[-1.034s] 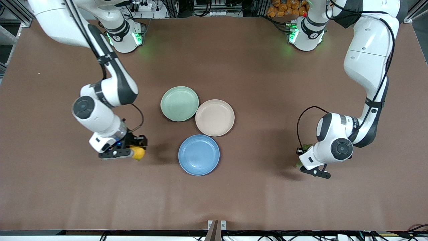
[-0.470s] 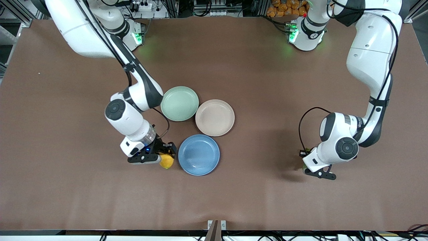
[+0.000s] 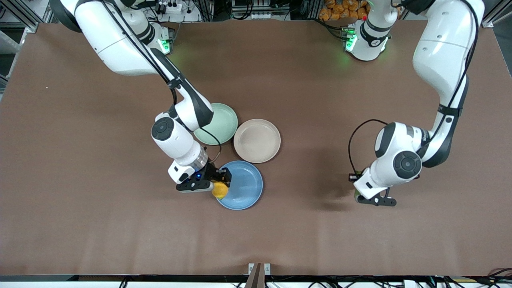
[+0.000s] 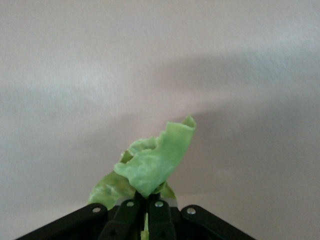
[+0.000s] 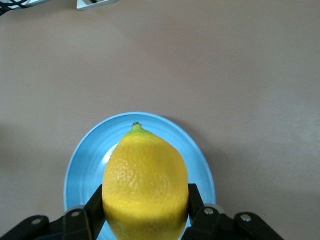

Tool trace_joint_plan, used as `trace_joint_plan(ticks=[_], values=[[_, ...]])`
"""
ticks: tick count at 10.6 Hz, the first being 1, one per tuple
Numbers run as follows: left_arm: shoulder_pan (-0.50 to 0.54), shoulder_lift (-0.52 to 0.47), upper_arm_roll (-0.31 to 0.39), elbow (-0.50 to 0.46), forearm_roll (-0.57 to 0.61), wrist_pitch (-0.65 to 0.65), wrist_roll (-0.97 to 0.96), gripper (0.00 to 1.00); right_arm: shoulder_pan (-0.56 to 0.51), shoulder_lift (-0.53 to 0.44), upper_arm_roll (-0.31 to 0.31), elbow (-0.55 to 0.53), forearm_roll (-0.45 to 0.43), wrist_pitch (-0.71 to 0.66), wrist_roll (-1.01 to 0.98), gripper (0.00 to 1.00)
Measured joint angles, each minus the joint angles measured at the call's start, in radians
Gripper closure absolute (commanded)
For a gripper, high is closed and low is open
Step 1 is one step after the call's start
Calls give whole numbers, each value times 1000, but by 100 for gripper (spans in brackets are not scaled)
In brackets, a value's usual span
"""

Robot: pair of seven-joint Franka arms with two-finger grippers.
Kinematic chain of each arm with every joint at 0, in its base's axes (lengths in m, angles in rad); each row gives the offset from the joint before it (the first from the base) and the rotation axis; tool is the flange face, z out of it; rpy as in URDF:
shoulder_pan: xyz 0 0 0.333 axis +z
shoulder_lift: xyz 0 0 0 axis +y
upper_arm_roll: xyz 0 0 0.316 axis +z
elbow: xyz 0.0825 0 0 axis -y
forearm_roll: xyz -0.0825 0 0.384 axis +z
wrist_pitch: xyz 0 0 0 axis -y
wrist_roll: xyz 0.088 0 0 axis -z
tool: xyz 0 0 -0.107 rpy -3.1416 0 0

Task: Place lemon and lettuce in plates
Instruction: 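Carry the lemon over the blue plate with the right gripper, then release the lemon onto the blue plate while the left gripper carries lettuce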

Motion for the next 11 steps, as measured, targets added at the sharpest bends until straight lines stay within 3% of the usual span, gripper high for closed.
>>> trace_joint_plan(ticks=[3, 6, 7, 11], values=[[-1, -104, -48, -114, -54, 0, -65, 100, 15, 31, 10, 1, 0, 3, 3, 85], [-13, -117, -131, -135, -54, 0, -219, 100, 33, 67, 10, 1, 0, 47, 3, 48], [-26, -117, -149, -135, -54, 1, -269, 100, 35, 71, 10, 2, 0, 51, 3, 0], [-76, -117, -208, -105, -93, 7, -479, 100, 34, 72, 9, 3, 0, 51, 4, 0]])
